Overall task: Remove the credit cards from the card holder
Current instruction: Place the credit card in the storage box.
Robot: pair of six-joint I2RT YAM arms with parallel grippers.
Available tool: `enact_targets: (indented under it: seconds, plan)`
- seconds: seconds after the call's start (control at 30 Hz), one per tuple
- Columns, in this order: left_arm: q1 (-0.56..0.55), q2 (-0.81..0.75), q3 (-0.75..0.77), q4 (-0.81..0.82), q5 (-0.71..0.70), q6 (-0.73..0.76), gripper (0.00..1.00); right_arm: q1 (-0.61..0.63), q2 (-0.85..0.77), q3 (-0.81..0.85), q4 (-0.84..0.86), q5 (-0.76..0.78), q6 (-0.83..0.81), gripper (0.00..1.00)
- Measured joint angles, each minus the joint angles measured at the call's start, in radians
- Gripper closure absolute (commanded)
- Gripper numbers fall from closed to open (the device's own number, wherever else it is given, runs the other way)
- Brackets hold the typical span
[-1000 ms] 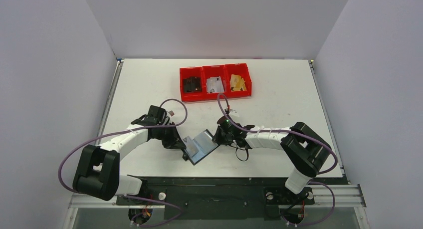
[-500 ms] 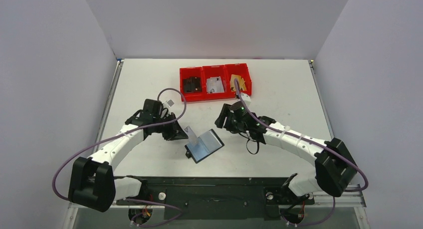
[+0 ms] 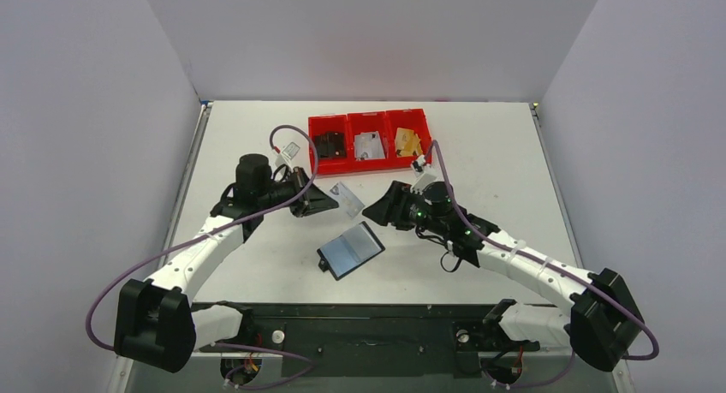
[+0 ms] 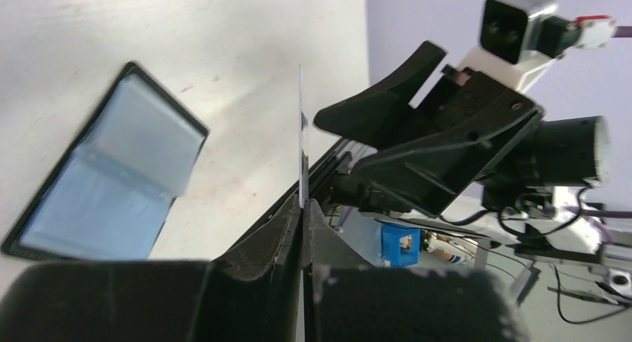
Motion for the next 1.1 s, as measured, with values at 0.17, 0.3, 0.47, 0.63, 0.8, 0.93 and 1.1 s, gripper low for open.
enact_targets:
  seconds: [0.17, 0.3, 0.47, 0.63, 0.8, 0.93, 1.1]
  plan:
    - [-0.001, 0.002, -0.019, 0.17, 0.065, -0.098, 1.0, -0.002, -0.061, -0.026, 0.082, -0.066, 0.033, 0.45]
    - [-0.016, 0.018, -0.024, 0.269, 0.099, -0.159, 1.0, -0.007, -0.071, -0.035, 0.137, -0.094, 0.062, 0.47]
    - [-0.038, 0.037, -0.033, 0.361, 0.129, -0.219, 1.0, -0.014, -0.071, -0.045, 0.166, -0.105, 0.088, 0.49]
    - [-0.057, 0.053, -0.033, 0.404, 0.142, -0.244, 1.0, -0.034, -0.072, -0.06, 0.196, -0.109, 0.119, 0.54]
    - [-0.081, 0.073, -0.033, 0.422, 0.146, -0.252, 1.0, -0.057, -0.084, -0.084, 0.247, -0.116, 0.16, 0.59]
    - [-0.094, 0.089, -0.033, 0.43, 0.149, -0.256, 1.0, -0.073, -0.085, -0.098, 0.284, -0.123, 0.189, 0.7]
    - [-0.103, 0.103, -0.033, 0.446, 0.152, -0.257, 1.0, -0.08, -0.085, -0.1, 0.301, -0.126, 0.213, 0.94]
